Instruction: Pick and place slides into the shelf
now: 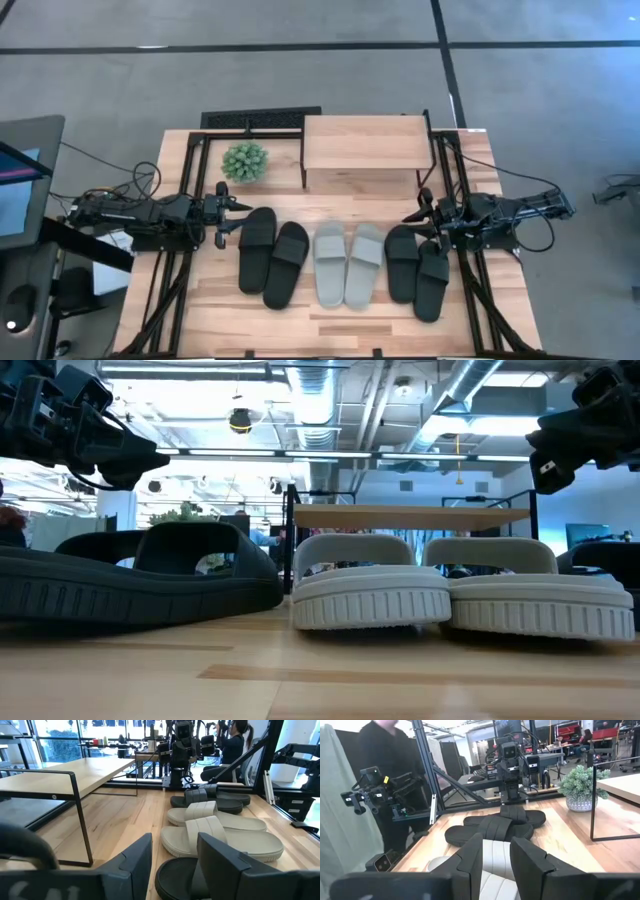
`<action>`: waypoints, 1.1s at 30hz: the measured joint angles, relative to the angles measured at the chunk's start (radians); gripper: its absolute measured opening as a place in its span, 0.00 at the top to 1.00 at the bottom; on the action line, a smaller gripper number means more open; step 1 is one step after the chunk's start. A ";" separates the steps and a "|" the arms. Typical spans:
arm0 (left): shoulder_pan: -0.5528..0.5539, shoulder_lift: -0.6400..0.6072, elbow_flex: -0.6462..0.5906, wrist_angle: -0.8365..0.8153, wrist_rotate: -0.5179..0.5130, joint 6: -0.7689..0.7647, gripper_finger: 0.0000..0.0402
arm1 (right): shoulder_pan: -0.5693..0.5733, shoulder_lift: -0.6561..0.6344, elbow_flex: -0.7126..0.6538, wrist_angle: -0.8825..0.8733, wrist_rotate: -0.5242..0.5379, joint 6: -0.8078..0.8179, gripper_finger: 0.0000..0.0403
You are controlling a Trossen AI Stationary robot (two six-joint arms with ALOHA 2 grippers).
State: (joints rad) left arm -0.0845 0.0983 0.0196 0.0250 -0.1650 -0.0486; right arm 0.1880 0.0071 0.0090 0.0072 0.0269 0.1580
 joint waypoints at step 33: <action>0.000 0.000 -0.004 0.126 0.088 -0.348 0.64 | 0.000 0.000 0.000 0.000 0.000 0.000 0.78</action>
State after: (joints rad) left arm -0.0849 0.0982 0.0154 0.1510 -0.0765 -0.3967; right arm 0.1879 0.0074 0.0090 0.0074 0.0269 0.1581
